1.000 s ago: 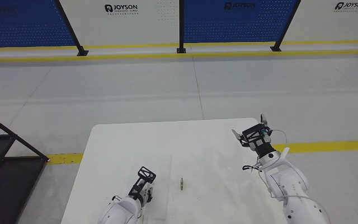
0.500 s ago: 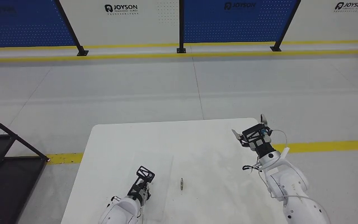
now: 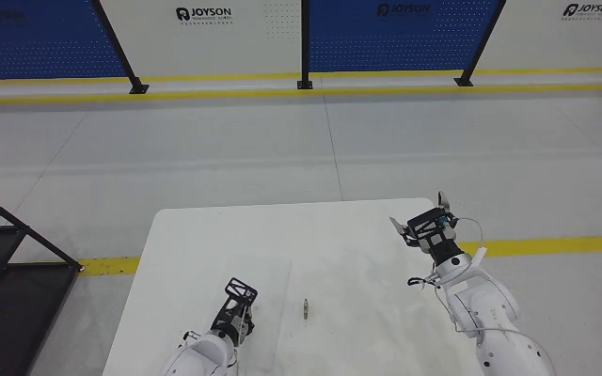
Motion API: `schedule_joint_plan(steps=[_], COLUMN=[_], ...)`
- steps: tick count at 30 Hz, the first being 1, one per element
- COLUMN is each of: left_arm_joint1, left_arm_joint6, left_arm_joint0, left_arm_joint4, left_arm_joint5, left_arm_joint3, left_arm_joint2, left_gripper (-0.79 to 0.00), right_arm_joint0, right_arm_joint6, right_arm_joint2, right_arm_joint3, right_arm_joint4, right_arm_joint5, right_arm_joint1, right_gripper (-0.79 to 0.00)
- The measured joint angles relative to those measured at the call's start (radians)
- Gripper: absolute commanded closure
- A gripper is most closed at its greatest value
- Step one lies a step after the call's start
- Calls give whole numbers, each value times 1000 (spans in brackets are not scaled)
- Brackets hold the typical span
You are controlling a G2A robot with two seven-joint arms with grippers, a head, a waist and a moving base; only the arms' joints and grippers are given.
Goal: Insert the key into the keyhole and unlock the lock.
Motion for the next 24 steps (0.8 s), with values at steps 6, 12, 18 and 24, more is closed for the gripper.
schedule_joint_plan(steps=[6, 12, 18, 24], left_arm_joint1=[5, 11, 15, 15], left_arm_joint6=[33, 69, 59, 66], left_arm_joint0=[44, 95, 114, 118], left_arm_joint4=[-36, -77, -77, -92], left_arm_joint5=[-8, -30, -56, -51], left_arm_joint3=[-63, -128, -135, -143], left_arm_joint2=[-39, -90, -111, -120], left_gripper=[0, 0, 0, 0], right_arm_joint0=[0, 0, 0, 0], right_arm_joint6=[0, 0, 0, 0], right_arm_joint2=[0, 0, 0, 0], right_arm_joint3=[0, 0, 0, 0], right_arm_joint4=[0, 0, 0, 0], right_arm_joint5=[0, 0, 0, 0], right_arm_joint1=[0, 0, 0, 0], right_gripper=[-785, -785, -785, -785])
